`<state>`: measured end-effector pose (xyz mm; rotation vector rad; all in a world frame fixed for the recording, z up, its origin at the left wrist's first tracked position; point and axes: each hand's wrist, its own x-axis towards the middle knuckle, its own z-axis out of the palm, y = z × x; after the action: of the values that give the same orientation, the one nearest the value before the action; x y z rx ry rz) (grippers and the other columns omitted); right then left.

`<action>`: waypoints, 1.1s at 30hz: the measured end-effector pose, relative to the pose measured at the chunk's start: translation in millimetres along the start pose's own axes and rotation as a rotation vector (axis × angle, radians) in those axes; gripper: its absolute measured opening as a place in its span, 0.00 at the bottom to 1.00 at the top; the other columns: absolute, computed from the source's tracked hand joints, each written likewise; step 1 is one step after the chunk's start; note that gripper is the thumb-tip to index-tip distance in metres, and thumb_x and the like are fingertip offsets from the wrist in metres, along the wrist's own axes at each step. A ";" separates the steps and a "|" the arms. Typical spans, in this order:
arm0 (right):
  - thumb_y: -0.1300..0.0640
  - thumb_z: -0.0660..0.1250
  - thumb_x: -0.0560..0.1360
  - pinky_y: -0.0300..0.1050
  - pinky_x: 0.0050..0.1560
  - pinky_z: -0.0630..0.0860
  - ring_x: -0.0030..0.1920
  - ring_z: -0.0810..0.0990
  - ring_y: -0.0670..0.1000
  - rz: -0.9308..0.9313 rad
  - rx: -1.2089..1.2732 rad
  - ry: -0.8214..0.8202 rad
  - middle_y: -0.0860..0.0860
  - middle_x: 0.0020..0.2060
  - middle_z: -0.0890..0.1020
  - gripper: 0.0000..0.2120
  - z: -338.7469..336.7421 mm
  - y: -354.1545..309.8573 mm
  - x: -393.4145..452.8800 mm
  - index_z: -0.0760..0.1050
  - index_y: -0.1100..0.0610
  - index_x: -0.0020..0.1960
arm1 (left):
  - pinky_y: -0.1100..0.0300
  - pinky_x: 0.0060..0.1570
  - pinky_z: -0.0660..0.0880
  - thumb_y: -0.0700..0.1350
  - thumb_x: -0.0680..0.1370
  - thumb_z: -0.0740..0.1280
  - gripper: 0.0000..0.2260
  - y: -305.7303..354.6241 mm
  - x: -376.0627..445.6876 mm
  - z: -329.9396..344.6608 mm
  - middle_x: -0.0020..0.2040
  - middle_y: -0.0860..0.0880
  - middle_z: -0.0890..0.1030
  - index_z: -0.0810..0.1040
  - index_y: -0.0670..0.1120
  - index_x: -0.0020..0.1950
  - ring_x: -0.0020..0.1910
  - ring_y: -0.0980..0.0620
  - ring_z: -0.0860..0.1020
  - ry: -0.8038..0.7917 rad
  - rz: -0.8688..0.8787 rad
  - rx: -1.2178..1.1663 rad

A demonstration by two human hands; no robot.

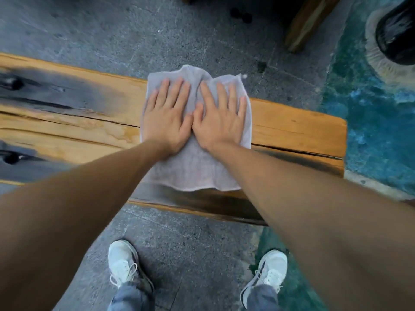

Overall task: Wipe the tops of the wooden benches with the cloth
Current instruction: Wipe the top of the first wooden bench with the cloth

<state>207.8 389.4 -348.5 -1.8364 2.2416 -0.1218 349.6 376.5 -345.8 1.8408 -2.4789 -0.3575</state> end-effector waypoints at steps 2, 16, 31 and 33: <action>0.44 0.49 0.80 0.60 0.80 0.45 0.78 0.60 0.56 0.063 -0.015 0.021 0.52 0.72 0.72 0.24 -1.1 -7.7 12.2 0.67 0.42 0.75 | 0.48 0.79 0.47 0.58 0.80 0.46 0.31 -5.2 17.4 -3.0 0.82 0.49 0.58 0.54 0.48 0.82 0.82 0.44 0.50 -0.019 0.016 0.008; 0.45 0.49 0.84 0.58 0.81 0.46 0.83 0.46 0.55 0.122 -0.022 0.067 0.53 0.83 0.49 0.29 35.9 -50.4 -124.2 0.48 0.47 0.83 | 0.48 0.79 0.50 0.51 0.81 0.45 0.29 -0.4 -128.3 13.5 0.83 0.47 0.53 0.53 0.46 0.82 0.82 0.49 0.50 0.071 -0.286 -0.094; 0.44 0.48 0.81 0.63 0.79 0.45 0.82 0.49 0.57 -0.059 -0.049 0.012 0.54 0.82 0.53 0.29 30.9 -120.7 -25.8 0.51 0.43 0.82 | 0.51 0.80 0.48 0.54 0.80 0.48 0.31 -105.1 -48.0 -16.9 0.83 0.46 0.51 0.51 0.45 0.83 0.82 0.47 0.49 0.051 -0.139 -0.010; 0.44 0.49 0.81 0.63 0.78 0.47 0.79 0.58 0.58 -0.005 -0.043 -0.002 0.54 0.78 0.64 0.26 28.9 -138.0 4.6 0.59 0.42 0.79 | 0.51 0.79 0.46 0.55 0.81 0.47 0.30 -118.4 -16.3 -25.0 0.83 0.47 0.53 0.53 0.47 0.82 0.82 0.47 0.49 0.045 -0.160 -0.012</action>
<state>345.6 359.0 -347.4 -1.8630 2.2550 -0.0733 469.9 355.5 -343.7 2.0242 -2.3026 -0.3315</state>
